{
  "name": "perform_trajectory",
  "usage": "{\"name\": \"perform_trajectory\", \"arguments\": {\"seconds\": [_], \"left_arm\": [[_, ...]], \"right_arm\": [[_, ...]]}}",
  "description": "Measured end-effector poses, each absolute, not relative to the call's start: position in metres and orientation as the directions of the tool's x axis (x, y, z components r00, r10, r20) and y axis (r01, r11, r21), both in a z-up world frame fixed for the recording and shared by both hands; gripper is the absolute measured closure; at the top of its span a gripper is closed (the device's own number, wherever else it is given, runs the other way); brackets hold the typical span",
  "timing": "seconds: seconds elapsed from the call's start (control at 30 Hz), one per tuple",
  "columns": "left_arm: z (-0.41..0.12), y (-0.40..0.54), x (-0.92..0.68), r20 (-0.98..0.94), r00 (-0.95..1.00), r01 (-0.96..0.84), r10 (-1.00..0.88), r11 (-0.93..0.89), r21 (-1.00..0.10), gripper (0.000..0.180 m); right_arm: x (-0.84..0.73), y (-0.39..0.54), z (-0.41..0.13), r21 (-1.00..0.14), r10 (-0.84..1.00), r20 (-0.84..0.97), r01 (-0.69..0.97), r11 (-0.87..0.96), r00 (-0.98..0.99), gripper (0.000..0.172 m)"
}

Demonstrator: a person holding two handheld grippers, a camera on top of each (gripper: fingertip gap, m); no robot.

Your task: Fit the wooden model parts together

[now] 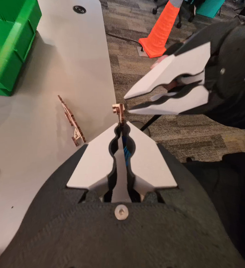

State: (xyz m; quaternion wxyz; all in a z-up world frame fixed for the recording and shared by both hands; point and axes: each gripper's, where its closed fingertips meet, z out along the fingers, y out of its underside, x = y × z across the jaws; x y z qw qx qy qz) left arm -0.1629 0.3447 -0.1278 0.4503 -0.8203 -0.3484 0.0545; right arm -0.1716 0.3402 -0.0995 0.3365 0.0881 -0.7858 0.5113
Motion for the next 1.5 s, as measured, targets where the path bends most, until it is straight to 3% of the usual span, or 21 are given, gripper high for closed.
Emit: {"name": "perform_trajectory", "arguments": {"seconds": [0.17,0.3,0.37,0.47,0.53,0.77,1.0,1.3,1.5], "left_arm": [[-0.131,0.350,-0.158,0.282,0.735,0.578,0.617,-0.350,-0.737,0.179],[-0.134,0.353,-0.158,0.322,0.722,0.607,0.612,-0.338,-0.719,0.178],[-0.135,0.353,-0.160,0.295,0.734,0.588,0.612,-0.354,-0.727,0.177],[-0.126,0.350,-0.163,0.266,0.736,0.552,0.622,-0.324,-0.769,0.141],[-0.120,0.345,-0.165,0.221,0.746,0.507,0.628,-0.320,-0.800,0.128],[-0.123,0.315,-0.187,0.179,0.712,0.462,0.679,-0.261,-0.848,0.122],[-0.156,0.306,-0.208,0.059,0.703,0.442,0.708,-0.371,-0.817,0.135],[-0.170,0.307,-0.216,0.045,0.713,0.426,0.700,-0.380,-0.821,0.172],[-0.170,0.307,-0.219,0.025,0.714,0.410,0.700,-0.390,-0.825,0.179]], "right_arm": [[-0.175,0.337,-0.109,-0.584,0.149,0.773,-0.599,0.549,-0.616,0.165],[-0.176,0.336,-0.110,-0.562,0.150,0.795,-0.621,0.546,-0.588,0.170],[-0.178,0.336,-0.112,-0.600,0.161,0.766,-0.602,0.527,-0.622,0.170],[-0.185,0.338,-0.115,-0.714,0.212,0.664,-0.523,0.466,-0.717,0.170],[-0.190,0.338,-0.115,-0.790,0.247,0.581,-0.465,0.399,-0.776,0.171],[-0.210,0.331,-0.132,-0.860,0.262,0.485,-0.401,0.317,-0.834,0.170],[-0.216,0.320,-0.144,-0.885,0.245,0.439,-0.367,0.288,-0.865,0.170],[-0.221,0.314,-0.154,-0.898,0.229,0.410,-0.346,0.273,-0.883,0.170],[-0.222,0.313,-0.154,-0.866,0.225,0.470,-0.395,0.307,-0.854,0.170]]}}
